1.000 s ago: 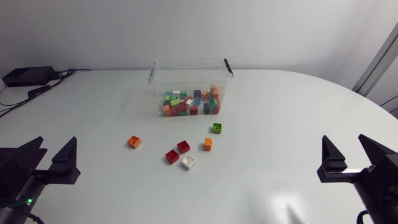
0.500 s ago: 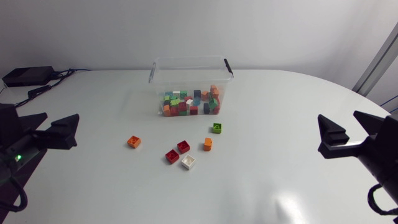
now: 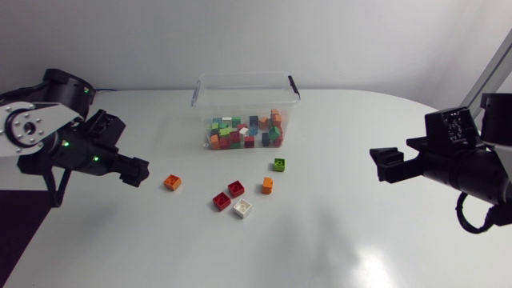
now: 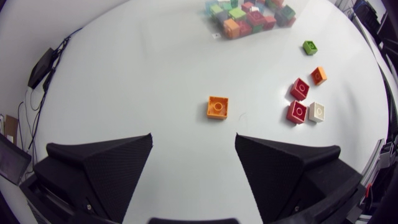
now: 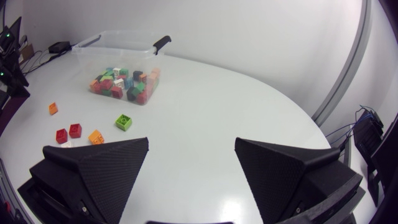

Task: Place the duplo bricks in the container

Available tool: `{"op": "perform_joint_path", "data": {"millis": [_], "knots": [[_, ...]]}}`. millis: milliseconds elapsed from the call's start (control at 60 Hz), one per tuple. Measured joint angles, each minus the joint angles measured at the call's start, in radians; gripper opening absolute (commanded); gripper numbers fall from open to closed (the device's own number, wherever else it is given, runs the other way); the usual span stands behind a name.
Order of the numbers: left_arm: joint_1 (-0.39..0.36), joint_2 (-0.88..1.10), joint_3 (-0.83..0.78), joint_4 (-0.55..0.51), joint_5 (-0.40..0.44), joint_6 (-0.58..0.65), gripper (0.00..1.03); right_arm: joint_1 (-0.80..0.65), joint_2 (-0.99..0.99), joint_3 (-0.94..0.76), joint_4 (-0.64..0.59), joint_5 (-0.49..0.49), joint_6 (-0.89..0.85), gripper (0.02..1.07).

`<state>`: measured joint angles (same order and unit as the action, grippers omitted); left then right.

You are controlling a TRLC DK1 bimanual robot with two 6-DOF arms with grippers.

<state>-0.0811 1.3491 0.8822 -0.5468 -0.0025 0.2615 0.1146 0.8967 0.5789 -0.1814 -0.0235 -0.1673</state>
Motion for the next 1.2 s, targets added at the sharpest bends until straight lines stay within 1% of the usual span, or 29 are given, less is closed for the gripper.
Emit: {"op": "perform_joint_path", "data": {"millis": [217, 317, 350, 383, 433, 567, 683, 717, 800, 817, 883, 933, 950, 967, 983, 1067, 1133, 1150, 1200], "knots": [[-0.016, 0.262, 0.160, -0.084, 0.000, 0.069, 0.92, 0.037, 0.111, 0.081, -0.079, -0.006, -0.116, 1.02], [-0.038, 0.338, 0.210, -0.105, 0.000, 0.084, 0.92, 0.053, 0.179, 0.146, -0.184, -0.003, -0.184, 1.02], [-0.047, 0.364, 0.231, -0.110, 0.000, 0.088, 0.92, 0.056, 0.203, 0.166, -0.201, -0.003, -0.203, 1.02], [-0.056, 0.389, 0.251, -0.116, 0.000, 0.088, 0.92, 0.057, 0.223, 0.175, -0.200, -0.004, -0.228, 1.01], [-0.068, 0.428, 0.283, -0.129, 0.000, 0.088, 0.92, 0.060, 0.245, 0.176, -0.190, -0.004, -0.261, 0.97], [-0.091, 0.508, 0.347, -0.161, 0.000, 0.087, 0.91, 0.069, 0.285, 0.180, -0.190, -0.044, -0.295, 0.97], [-0.101, 0.555, 0.378, -0.171, 0.000, 0.087, 0.91, 0.105, 0.296, 0.184, -0.190, -0.055, -0.306, 0.97], [-0.104, 0.566, 0.386, -0.174, 0.000, 0.087, 0.88, 0.117, 0.297, 0.186, -0.190, -0.055, -0.309, 0.97], [-0.105, 0.587, 0.402, -0.178, 0.000, 0.086, 0.85, 0.146, 0.307, 0.196, -0.190, -0.055, -0.311, 0.97], [-0.105, 0.590, 0.404, -0.178, 0.000, 0.085, 0.81, 0.150, 0.311, 0.197, -0.190, -0.055, -0.313, 0.97], [-0.105, 0.603, 0.414, -0.178, 0.000, 0.079, 0.76, 0.169, 0.325, 0.201, -0.188, -0.055, -0.313, 0.97], [-0.105, 0.613, 0.421, -0.178, 0.000, 0.078, 0.75, 0.182, 0.336, 0.201, -0.185, -0.055, -0.313, 0.97], [-0.105, 0.617, 0.422, -0.177, 0.000, 0.075, 0.70, 0.187, 0.340, 0.201, -0.183, -0.055, -0.313, 0.97], [-0.105, 0.622, 0.422, -0.178, 0.000, 0.075, 0.68, 0.191, 0.344, 0.201, -0.182, -0.055, -0.314, 0.97], [-0.105, 0.624, 0.422, -0.178, 0.000, 0.075, 0.64, 0.193, 0.347, 0.201, -0.181, -0.055, -0.313, 0.97], [-0.105, 0.641, 0.422, -0.178, 0.000, 0.072, 0.53, 0.211, 0.370, 0.201, -0.170, -0.055, -0.322, 0.97], [-0.105, 0.650, 0.422, -0.178, 0.000, 0.071, 0.50, 0.222, 0.391, 0.202, -0.151, -0.055, -0.335, 0.97], [-0.105, 0.652, 0.422, -0.178, 0.000, 0.071, 0.47, 0.226, 0.398, 0.204, -0.148, -0.055, -0.338, 0.97], [-0.105, 0.656, 0.422, -0.178, 0.000, 0.068, 0.45, 0.235, 0.422, 0.208, -0.137, -0.059, -0.350, 0.97]]}}
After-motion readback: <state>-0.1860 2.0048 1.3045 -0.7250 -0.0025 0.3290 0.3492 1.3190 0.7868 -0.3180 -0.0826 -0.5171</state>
